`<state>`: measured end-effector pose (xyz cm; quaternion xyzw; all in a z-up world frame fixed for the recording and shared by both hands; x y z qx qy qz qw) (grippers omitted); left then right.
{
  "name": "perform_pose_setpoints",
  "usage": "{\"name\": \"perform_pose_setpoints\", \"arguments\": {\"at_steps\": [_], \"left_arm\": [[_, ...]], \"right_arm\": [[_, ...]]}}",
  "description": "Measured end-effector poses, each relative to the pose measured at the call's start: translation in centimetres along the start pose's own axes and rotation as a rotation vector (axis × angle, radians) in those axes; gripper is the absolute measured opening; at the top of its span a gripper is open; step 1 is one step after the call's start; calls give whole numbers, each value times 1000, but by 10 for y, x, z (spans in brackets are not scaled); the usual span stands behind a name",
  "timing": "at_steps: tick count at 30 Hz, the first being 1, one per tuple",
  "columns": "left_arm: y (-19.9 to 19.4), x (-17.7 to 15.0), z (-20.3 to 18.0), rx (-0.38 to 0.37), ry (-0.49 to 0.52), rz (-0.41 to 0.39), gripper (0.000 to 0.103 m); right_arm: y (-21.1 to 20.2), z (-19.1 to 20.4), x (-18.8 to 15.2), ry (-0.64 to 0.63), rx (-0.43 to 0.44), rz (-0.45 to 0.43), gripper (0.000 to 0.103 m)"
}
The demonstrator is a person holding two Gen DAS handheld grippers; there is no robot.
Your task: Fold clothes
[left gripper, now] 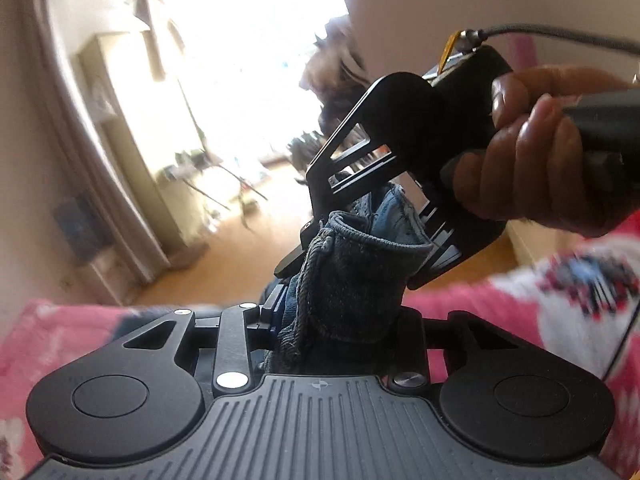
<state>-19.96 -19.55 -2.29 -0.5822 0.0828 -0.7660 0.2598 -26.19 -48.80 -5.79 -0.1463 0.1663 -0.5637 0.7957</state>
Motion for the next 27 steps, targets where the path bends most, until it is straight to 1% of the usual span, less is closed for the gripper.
{"name": "perform_pose_setpoints", "arguments": {"at_steps": [1,3,5,7,9,11,13,15,17,18,19,21,22,23,25,27], "left_arm": [[-3,10,10,14,-19,-8,39],[-15,25,27,45,-73,-32,48],[-30,35,43,68,-131,-50,54],[-48,35,59,70,-225,-59,55],[-71,26,77,59,-360,-70,55],[-96,10,98,78,-534,-88,55],[-116,-11,122,117,-724,-112,56],[-128,-30,147,189,-896,-133,56],[-125,-45,165,259,-978,-125,56],[-119,-52,171,286,-1004,-101,56],[-108,-57,172,289,-1022,-77,56],[-83,-66,171,283,-1055,-30,55],[-71,-69,167,249,-1073,-7,55],[-59,-72,162,207,-1090,17,55],[-31,-71,147,87,-1111,73,55],[-8,-70,118,-51,-1085,138,55]], "right_arm": [[2,20,2,-41,2,11,26],[6,63,6,-124,7,33,26],[10,105,12,-191,13,52,25],[14,143,16,-235,15,67,25],[14,173,15,-262,32,77,25],[9,202,11,-277,74,82,25],[-5,223,5,-278,123,82,25],[-18,239,-1,-275,169,78,25],[-36,255,-11,-272,209,68,25],[-46,259,-16,-273,220,63,25],[-58,262,-23,-270,228,56,25],[-81,269,-37,-264,243,41,25],[-93,271,-44,-260,246,33,25],[-105,271,-51,-254,243,26,25],[-129,267,-65,-235,229,9,26],[-151,258,-78,-214,206,-10,26]]}}
Point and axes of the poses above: each gripper's, at about its wrist camera, not at the fingertips, and y roughly the way its jaws point, z to its left, x to its top, the point moved 3 cm from there along y, roughly the way its jaws point, and after that the axes turned 2 degrees about -x, right-handed, at the moved point
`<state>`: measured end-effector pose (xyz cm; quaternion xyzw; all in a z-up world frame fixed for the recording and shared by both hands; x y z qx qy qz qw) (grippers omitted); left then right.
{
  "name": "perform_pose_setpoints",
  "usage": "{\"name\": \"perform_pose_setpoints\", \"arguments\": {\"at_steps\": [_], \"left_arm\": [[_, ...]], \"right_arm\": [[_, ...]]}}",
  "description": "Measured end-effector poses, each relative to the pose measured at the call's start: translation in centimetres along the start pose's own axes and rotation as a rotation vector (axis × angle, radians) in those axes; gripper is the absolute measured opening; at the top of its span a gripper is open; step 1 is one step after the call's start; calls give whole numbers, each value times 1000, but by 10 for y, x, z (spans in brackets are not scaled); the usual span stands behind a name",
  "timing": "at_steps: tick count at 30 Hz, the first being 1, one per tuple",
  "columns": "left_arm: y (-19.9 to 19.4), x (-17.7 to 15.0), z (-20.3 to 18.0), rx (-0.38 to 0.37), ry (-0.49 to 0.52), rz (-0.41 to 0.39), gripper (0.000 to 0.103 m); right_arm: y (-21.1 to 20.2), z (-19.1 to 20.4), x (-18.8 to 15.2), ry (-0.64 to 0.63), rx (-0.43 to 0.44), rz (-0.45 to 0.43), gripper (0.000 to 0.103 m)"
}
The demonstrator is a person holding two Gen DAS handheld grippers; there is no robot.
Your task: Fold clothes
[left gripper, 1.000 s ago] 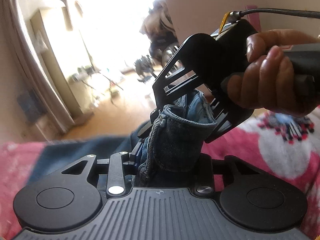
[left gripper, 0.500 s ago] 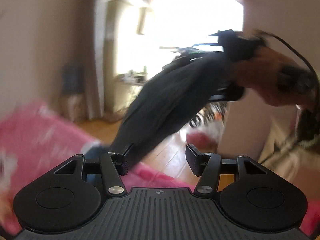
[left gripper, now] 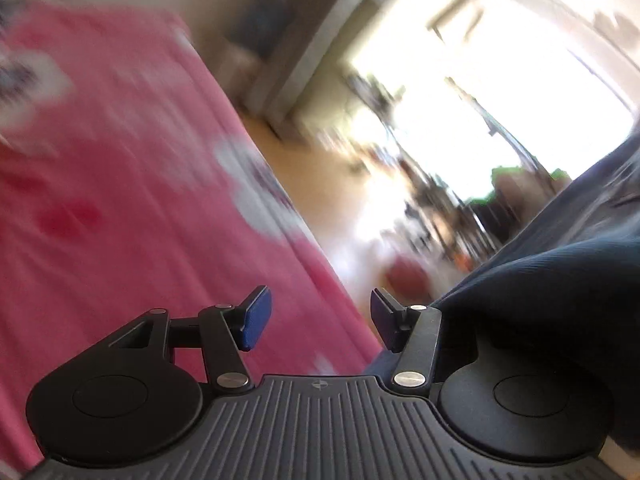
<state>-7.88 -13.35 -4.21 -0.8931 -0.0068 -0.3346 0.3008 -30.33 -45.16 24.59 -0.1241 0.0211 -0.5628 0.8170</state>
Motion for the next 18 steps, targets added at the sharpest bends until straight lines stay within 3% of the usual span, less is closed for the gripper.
{"name": "perform_pose_setpoints", "arguments": {"at_steps": [6,9,13,18], "left_arm": [[54,-83,-36,-184,109,357,55],[59,-115,-33,-148,146,411,55],[46,-99,17,-26,11,345,54],[-11,-31,92,184,-147,99,55]], "right_arm": [[-53,-25,-36,94,-80,-83,26],[-52,-47,-37,152,-108,-92,26],[-17,-77,-20,235,-127,-101,26],[70,-108,15,299,-154,-64,25]]}}
Point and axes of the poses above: each gripper's, at about its wrist camera, not at the fingertips, and y roughly the way its jaws point, z to its left, x to its top, the point moved 3 cm from there along y, roughly the way its jaws point, and after that the axes turned 2 degrees about -x, right-handed, at the moved point
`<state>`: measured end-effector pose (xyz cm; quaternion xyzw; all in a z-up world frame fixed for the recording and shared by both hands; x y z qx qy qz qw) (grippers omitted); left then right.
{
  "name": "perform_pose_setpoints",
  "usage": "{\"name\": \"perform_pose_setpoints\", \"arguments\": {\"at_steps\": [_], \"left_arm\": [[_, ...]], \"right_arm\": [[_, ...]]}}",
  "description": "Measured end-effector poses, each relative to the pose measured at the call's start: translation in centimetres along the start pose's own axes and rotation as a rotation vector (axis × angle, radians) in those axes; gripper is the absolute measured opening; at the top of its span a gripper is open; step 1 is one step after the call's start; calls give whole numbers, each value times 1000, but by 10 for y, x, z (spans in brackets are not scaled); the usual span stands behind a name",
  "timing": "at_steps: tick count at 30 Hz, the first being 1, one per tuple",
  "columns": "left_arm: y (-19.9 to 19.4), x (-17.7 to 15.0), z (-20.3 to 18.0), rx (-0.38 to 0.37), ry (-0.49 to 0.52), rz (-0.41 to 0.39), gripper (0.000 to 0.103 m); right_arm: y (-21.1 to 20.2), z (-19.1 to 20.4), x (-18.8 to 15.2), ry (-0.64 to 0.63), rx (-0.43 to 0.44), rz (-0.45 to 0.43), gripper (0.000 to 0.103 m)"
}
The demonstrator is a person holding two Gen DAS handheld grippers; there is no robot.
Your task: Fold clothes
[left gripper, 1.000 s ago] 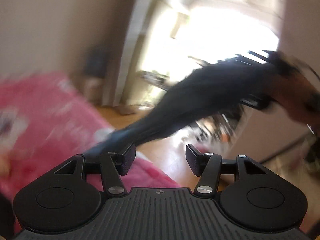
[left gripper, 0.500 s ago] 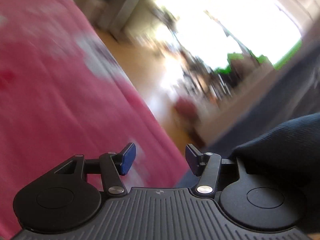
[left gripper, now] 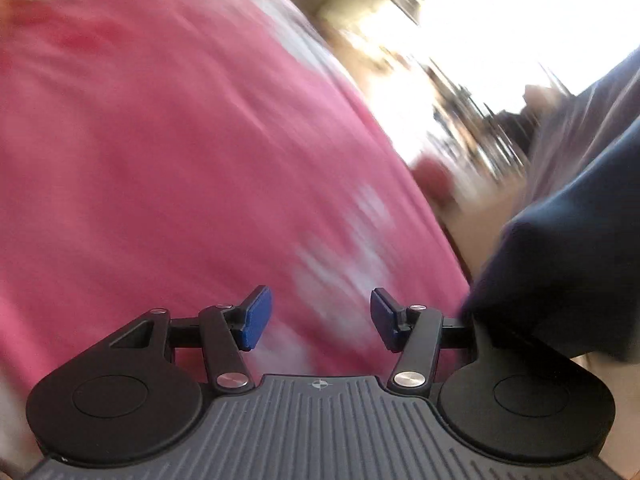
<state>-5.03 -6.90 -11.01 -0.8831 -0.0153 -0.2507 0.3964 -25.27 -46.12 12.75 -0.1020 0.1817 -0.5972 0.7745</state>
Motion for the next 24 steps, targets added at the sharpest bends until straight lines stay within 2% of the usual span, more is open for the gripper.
{"name": "perform_pose_setpoints", "arguments": {"at_steps": [3,6,8,12,14,15,17,19,22,24], "left_arm": [[-32,33,33,85,-86,-138,55],[-50,59,57,120,-139,-232,56],[-52,67,67,124,-161,-254,56],[-47,72,78,125,-184,-256,56],[-47,69,81,122,-186,-241,56],[-39,67,81,123,-182,-232,56],[-37,59,73,140,-166,-209,56],[-37,54,67,159,-139,-195,56],[-37,48,61,149,-135,-187,57],[-34,47,58,135,-137,-177,59]], "right_arm": [[66,-10,17,18,-81,28,25],[132,-29,28,19,-199,54,25],[175,-43,34,13,-276,71,25],[249,-68,39,-15,-372,103,25],[282,-77,42,-45,-410,137,30],[294,-79,45,-55,-407,164,33],[317,-83,50,-75,-402,217,60],[334,-82,56,-105,-377,294,74],[322,-83,59,-99,-307,335,79],[297,-81,61,-112,-241,351,81]]}}
Point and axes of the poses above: each gripper's, at about its wrist camera, not at the fingertips, and y roughly the way its jaws point, z to its left, x to its top, the point moved 3 cm from there along y, roughly the way its jaws point, and after that the axes turned 2 degrees about -x, right-handed, at the moved point
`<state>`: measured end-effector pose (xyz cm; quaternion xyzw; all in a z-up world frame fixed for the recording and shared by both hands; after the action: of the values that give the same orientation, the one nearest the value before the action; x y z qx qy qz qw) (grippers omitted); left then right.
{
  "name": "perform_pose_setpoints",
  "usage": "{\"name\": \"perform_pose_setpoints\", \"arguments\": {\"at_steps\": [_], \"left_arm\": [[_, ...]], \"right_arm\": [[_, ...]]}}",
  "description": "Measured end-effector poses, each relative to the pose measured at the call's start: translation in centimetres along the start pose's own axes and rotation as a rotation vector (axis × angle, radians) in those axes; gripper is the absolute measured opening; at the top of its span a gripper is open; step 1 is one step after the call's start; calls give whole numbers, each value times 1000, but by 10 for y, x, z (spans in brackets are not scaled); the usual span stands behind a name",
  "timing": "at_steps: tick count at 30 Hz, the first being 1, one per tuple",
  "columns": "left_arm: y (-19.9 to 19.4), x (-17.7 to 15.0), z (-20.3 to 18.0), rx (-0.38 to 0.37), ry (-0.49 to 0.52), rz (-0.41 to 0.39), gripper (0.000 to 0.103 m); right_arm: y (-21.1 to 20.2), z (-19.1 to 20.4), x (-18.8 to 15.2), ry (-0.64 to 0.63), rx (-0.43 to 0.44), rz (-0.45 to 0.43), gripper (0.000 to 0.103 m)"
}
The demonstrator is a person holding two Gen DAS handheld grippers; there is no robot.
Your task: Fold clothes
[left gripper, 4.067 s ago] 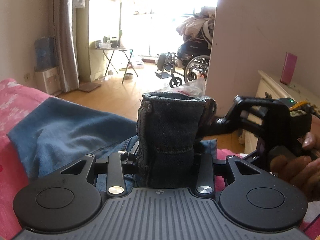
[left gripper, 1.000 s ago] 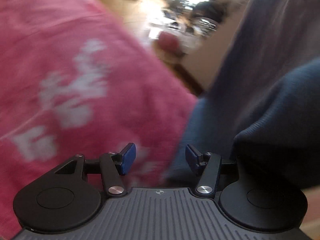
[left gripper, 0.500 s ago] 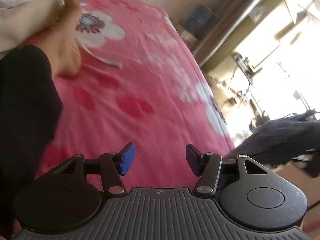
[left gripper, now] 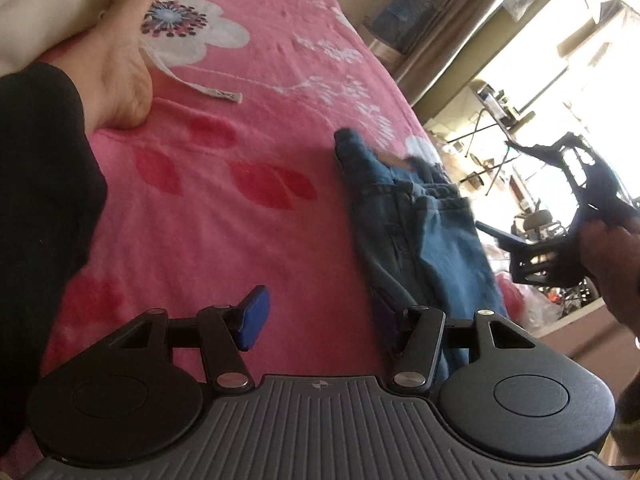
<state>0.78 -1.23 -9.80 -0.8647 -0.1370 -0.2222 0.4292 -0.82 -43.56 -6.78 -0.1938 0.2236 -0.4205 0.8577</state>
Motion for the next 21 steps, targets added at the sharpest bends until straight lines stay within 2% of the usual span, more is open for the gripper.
{"name": "perform_pose_setpoints", "arguments": {"at_steps": [4,5,7,9,13,16,19,21], "left_arm": [[9,-2,-10,-42,-5,25,63],[13,-1,-13,-61,-12,32,67],[21,1,-18,-93,-26,45,68],[32,6,-21,-111,-40,57,68],[61,25,-28,-112,-27,82,73],[83,39,-31,-102,-16,89,74],[98,48,-32,-103,-22,76,74],[104,52,-33,-109,-21,63,74]], "right_arm": [[-62,-8,-19,-87,141,13,83],[-85,-14,-27,-114,181,3,85],[-131,-32,-45,-162,218,-24,87],[-172,-59,-59,-191,203,-66,88],[-245,-129,-91,-186,89,-126,88],[-265,-182,-108,-90,40,-124,87],[-260,-217,-119,-42,-34,-127,83],[-255,-233,-124,-14,-45,-127,80]]}}
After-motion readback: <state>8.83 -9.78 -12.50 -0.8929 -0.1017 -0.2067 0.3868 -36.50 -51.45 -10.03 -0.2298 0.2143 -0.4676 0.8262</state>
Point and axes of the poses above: each gripper's, at about its wrist camera, not at the fingertips, and y roughly the way its jaws point, z to its left, x to its top, the point moved 3 cm from there along y, roughly the way its jaws point, and after that the axes turned 2 degrees about -x, right-handed, at the moved point
